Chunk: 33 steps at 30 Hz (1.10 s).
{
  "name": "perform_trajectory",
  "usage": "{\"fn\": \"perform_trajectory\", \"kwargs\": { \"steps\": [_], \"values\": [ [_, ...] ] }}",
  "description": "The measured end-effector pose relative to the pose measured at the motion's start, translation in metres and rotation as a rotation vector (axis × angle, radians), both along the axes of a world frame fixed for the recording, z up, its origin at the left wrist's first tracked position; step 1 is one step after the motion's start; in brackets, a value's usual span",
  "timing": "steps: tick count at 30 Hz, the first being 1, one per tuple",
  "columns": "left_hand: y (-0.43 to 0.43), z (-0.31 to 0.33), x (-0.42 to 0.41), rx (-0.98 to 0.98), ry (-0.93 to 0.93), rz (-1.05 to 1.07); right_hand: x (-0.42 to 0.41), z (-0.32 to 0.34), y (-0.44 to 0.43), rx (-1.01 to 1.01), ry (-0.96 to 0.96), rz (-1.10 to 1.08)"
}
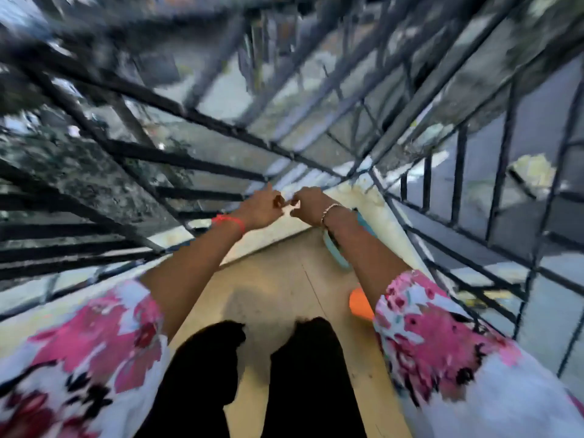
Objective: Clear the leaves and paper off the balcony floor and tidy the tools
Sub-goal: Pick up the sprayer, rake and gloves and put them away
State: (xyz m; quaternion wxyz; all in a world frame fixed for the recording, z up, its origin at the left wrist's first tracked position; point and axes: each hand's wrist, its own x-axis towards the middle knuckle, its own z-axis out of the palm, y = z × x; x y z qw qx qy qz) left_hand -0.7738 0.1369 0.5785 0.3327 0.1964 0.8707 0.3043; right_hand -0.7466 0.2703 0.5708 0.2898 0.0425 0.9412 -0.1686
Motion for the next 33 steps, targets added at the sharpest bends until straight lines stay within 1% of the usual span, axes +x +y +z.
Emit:
{"fn": "perform_trajectory", "kwargs": {
  "steps": [2, 3, 5, 8, 12, 17, 21, 23, 26, 33],
  "values": [
    [-0.039, 0.045, 0.013, 0.003, 0.082, 0.008, -0.002, 0.054, -0.028, -0.041, 0.071, 0.032],
    [-0.062, 0.065, 0.017, -0.035, 0.117, 0.032, -0.007, 0.079, -0.043, -0.039, 0.09, 0.082],
    [-0.091, 0.084, 0.025, -0.11, 0.119, 0.066, -0.011, 0.103, -0.062, -0.05, 0.093, 0.127],
    [-0.144, 0.13, 0.049, -0.129, 0.164, 0.259, -0.01, 0.155, -0.11, -0.088, 0.155, 0.312],
    [-0.192, 0.172, 0.091, -0.111, 0.22, 0.545, -0.002, 0.205, -0.173, -0.058, 0.162, 0.652],
    [-0.228, 0.191, 0.159, -0.12, 0.286, 0.889, 0.024, 0.219, -0.239, -0.082, 0.192, 0.994],
    [-0.246, 0.19, 0.235, -0.126, 0.262, 1.157, 0.073, 0.222, -0.294, -0.133, 0.164, 1.257],
    [-0.251, 0.185, 0.271, -0.12, 0.243, 1.299, 0.102, 0.219, -0.314, -0.185, 0.136, 1.348],
    [-0.258, 0.175, 0.326, -0.167, 0.208, 1.511, 0.149, 0.213, -0.345, -0.238, 0.077, 1.5],
    [-0.282, 0.157, 0.426, -0.213, 0.171, 1.894, 0.242, 0.201, -0.417, -0.321, 0.036, 1.745]
  ]
}}
